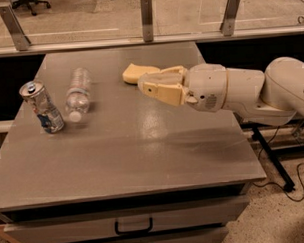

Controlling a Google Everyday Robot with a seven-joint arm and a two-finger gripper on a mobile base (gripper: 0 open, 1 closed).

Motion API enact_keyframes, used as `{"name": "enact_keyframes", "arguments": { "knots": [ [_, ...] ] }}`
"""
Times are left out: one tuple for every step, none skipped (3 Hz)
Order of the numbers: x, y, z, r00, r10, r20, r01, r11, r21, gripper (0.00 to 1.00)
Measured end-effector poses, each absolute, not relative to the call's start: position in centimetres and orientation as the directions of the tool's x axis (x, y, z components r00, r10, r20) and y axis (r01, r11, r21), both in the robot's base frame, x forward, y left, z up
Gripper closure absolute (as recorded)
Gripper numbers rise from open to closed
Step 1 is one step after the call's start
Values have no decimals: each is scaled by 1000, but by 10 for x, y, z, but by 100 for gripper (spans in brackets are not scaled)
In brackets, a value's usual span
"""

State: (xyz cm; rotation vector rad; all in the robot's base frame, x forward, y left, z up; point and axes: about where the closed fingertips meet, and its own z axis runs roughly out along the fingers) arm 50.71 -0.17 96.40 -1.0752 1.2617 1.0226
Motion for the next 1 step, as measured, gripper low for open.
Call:
{"name": "enact_keyframes", "arguments": {
  "knots": [
    [506, 0, 964, 49, -1, -999, -978, 202, -48, 80]
  ]
}}
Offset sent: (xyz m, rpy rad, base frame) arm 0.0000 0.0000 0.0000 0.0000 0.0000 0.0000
